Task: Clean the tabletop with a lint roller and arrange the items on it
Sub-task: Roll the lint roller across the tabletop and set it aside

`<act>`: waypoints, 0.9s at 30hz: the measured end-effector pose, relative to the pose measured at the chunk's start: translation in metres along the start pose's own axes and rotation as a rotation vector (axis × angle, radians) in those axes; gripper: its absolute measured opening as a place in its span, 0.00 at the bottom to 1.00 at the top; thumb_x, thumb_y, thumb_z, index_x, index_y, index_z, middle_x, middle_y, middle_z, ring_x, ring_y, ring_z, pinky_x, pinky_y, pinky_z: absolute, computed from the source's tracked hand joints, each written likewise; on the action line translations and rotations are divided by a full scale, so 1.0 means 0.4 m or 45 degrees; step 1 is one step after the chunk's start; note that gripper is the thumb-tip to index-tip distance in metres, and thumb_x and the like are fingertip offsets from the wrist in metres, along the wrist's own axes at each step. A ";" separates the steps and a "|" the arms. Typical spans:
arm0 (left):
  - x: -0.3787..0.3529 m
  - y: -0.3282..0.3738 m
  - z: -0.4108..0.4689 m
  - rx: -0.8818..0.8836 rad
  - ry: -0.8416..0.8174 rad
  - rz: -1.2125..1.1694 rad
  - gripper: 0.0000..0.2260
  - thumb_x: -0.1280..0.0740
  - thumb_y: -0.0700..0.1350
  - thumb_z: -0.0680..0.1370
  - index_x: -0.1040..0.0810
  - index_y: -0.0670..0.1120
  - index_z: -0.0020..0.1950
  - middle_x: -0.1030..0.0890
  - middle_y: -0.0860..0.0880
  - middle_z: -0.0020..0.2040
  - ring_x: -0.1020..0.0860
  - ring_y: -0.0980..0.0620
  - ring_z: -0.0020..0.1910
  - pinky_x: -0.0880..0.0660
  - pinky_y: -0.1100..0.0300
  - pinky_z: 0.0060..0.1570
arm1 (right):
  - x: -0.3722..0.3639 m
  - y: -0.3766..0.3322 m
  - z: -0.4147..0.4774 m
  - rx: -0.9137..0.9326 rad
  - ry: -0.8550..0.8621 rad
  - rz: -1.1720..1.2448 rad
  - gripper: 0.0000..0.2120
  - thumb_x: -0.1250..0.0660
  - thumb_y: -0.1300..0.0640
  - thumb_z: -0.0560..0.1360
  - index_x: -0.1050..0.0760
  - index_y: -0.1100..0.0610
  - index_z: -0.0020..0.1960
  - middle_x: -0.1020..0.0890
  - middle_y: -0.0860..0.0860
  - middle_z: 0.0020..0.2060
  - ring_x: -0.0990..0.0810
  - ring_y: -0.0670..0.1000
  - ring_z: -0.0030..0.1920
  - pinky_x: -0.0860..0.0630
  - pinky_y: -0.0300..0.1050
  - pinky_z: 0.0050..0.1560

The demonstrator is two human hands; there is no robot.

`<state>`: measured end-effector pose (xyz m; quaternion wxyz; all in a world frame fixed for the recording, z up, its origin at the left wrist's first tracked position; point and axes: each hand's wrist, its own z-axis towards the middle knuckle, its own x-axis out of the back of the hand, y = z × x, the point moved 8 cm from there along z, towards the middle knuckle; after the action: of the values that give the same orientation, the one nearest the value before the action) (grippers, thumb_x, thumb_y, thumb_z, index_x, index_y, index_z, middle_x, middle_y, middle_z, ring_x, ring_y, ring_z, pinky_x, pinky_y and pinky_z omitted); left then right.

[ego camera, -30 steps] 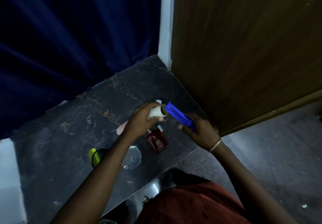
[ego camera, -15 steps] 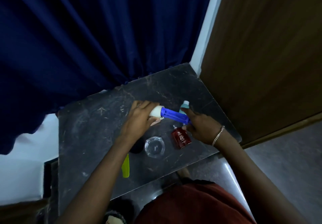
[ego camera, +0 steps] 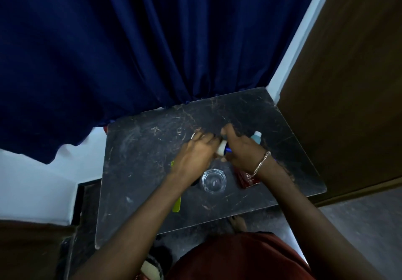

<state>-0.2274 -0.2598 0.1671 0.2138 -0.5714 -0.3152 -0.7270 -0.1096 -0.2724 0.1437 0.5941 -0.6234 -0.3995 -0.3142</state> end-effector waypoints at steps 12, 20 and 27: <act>0.013 -0.055 0.017 0.044 -0.027 -0.028 0.25 0.27 0.47 0.78 0.26 0.51 0.75 0.24 0.53 0.73 0.30 0.47 0.75 0.24 0.48 0.67 | -0.036 0.065 0.020 -0.087 -0.172 0.158 0.16 0.31 0.39 0.74 0.27 0.49 0.36 0.23 0.44 0.29 0.22 0.46 0.33 0.25 0.45 0.41; -0.020 -0.074 0.108 0.112 -0.058 0.059 0.26 0.28 0.44 0.79 0.27 0.52 0.76 0.29 0.49 0.78 0.40 0.42 0.83 0.31 0.42 0.75 | -0.067 0.156 0.064 -0.312 -0.441 1.029 0.17 0.41 0.50 0.83 0.20 0.60 0.46 0.26 0.49 0.26 0.32 0.45 0.21 0.37 0.34 0.20; -0.047 -0.101 0.252 0.251 -0.019 0.130 0.39 0.27 0.43 0.77 0.44 0.58 0.82 0.45 0.47 0.85 0.50 0.39 0.85 0.36 0.32 0.74 | -0.043 0.290 0.212 -0.301 -0.388 0.972 0.10 0.37 0.56 0.82 0.27 0.57 0.42 0.27 0.50 0.26 0.34 0.47 0.20 0.38 0.36 0.21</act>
<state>-0.1795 -0.1614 0.1551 0.3034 -0.5681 -0.3573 -0.6764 -0.0239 -0.1875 0.0638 0.5266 -0.8296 -0.1846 -0.0197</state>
